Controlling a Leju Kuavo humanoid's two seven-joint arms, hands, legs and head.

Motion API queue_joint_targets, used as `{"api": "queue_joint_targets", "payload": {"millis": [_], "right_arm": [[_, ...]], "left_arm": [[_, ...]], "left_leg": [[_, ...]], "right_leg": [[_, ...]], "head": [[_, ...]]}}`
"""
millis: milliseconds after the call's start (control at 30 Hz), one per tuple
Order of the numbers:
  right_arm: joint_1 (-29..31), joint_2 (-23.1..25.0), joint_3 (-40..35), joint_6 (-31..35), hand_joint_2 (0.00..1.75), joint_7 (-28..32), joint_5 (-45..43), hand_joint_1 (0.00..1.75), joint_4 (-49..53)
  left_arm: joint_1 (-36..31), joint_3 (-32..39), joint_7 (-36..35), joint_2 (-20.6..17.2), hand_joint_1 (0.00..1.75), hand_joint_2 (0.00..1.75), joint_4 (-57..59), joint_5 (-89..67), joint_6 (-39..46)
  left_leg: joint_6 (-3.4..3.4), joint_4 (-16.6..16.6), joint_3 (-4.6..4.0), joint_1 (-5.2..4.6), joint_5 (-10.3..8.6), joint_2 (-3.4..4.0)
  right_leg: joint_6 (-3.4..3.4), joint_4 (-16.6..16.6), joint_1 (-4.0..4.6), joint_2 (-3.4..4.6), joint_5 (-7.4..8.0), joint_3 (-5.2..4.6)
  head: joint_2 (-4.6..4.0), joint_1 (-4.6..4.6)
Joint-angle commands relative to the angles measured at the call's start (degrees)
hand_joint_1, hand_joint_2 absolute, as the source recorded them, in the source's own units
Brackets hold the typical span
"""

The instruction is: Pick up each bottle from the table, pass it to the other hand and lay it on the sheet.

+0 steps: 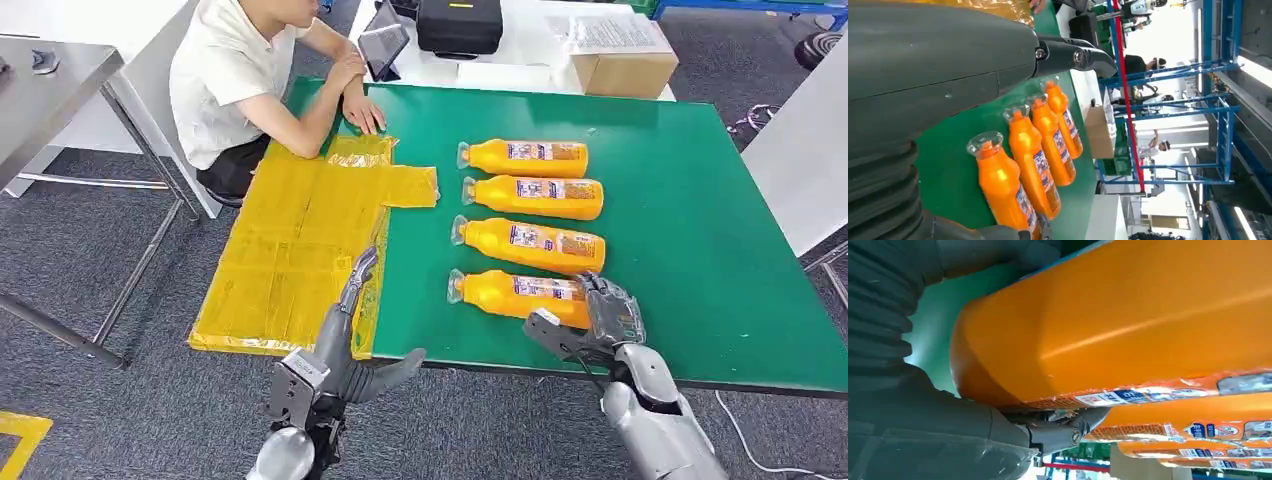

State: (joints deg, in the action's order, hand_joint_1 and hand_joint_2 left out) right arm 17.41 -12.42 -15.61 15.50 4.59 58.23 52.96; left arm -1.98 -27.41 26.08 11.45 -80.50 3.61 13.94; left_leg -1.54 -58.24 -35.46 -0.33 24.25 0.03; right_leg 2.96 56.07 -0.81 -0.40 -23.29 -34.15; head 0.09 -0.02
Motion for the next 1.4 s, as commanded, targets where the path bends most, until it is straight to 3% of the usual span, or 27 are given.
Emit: {"api": "queue_joint_targets", "payload": {"millis": [33,267,300,367,467,500,600,733,833,1200,1400], "right_arm": [[-0.2,-1.2,-1.8,-7.1,1.75,1.4,-5.5,1.75,-11.6],[-4.6,0.6,0.2,-6.6,1.75,6.9,-11.6,1.75,-11.8],[-6.1,2.2,2.1,-6.8,1.75,12.9,-16.9,1.75,-8.6],[-8.2,4.4,4.2,-8.8,1.75,16.9,-23.1,1.75,-3.2],[-8.8,4.7,3.6,-9.2,1.75,14.9,-23.3,1.75,-0.7],[-9.5,5.6,4.3,-8.6,1.75,18.2,-26.1,1.75,2.3],[-10.2,8.7,4.1,-8.4,1.75,19.8,-31.6,1.75,9.6],[-9.8,11.7,2.9,-6.1,1.75,21.3,-38.0,1.75,14.5],[-9.7,12.1,2.1,-5.9,1.75,21.2,-39.0,1.75,14.9],[-9.7,11.4,1.6,-5.3,1.75,21.4,-39.8,1.75,14.3],[-8.8,13.5,-0.6,-6.7,1.75,22.6,-41.8,1.75,13.5]], "left_arm": [[-2.8,0.2,0.1,-1.0,0.00,1.75,3.3,1.0,-0.6],[-3.3,-0.2,0.3,-1.2,0.00,1.75,3.6,1.6,-1.2],[-3.0,0.3,0.9,-1.1,0.00,1.75,3.3,2.4,-1.0],[-2.7,1.5,1.4,-0.5,0.00,1.75,3.5,4.2,0.1],[-2.9,1.4,1.5,-0.6,0.00,1.75,3.7,4.4,0.1],[-2.3,4.9,-0.4,1.7,0.00,1.75,4.3,10.6,0.5],[-4.3,9.0,-3.7,3.0,0.00,1.75,10.2,21.7,0.9],[-5.6,9.0,-7.8,0.8,0.00,1.75,18.1,32.2,-6.3],[-5.6,8.4,-7.8,0.4,0.00,1.75,19.3,32.9,-7.5],[-5.5,7.8,-7.6,0.4,0.00,1.75,18.4,33.1,-7.3],[-6.4,4.4,-10.7,-0.6,0.00,1.75,21.0,34.2,-11.4]], "left_leg": [[0.11,0.1,0.26,0.09,0.02,-0.18],[0.09,0.2,0.79,0.17,0.08,-0.32],[0.06,0.1,0.91,0.17,0.18,-0.31],[0.04,0.2,1.30,0.17,0.40,-0.29],[0.10,0.2,1.51,0.18,0.57,-0.06],[0.04,0.1,1.52,0.10,0.62,0.08],[0.12,0.1,1.56,0.14,0.64,0.38],[0.17,0.1,1.36,0.13,0.54,0.34],[0.14,0.1,1.12,0.12,0.60,0.63],[0.11,0.1,0.42,0.02,0.44,0.34],[0.18,0.1,0.53,0.06,0.50,0.38]], "right_leg": [[-0.12,-0.1,0.09,-0.15,-0.05,0.35],[-0.16,-0.3,0.17,-0.31,-0.10,0.78],[-0.10,-0.3,0.17,-0.30,-0.17,0.64],[-0.14,-0.4,0.17,-0.26,-0.43,0.72],[-0.13,-0.3,0.18,-0.03,-0.47,0.90],[-0.03,-0.2,0.09,0.06,-0.43,1.41],[-0.20,-0.2,0.14,0.30,-0.36,1.38],[-0.25,-0.2,0.14,0.32,-0.36,1.19],[-0.23,0.0,0.13,0.59,-0.28,0.85],[-0.16,0.0,0.02,0.33,-0.34,0.36],[-0.24,0.0,0.06,0.39,-0.38,0.43]], "head": [[0.00,-0.02],[0.00,-0.02],[0.00,0.02],[0.00,0.00],[0.00,0.02],[0.00,0.00],[0.00,-0.04],[0.00,0.00],[0.00,-0.04],[0.00,-0.02],[0.00,-0.02]]}}
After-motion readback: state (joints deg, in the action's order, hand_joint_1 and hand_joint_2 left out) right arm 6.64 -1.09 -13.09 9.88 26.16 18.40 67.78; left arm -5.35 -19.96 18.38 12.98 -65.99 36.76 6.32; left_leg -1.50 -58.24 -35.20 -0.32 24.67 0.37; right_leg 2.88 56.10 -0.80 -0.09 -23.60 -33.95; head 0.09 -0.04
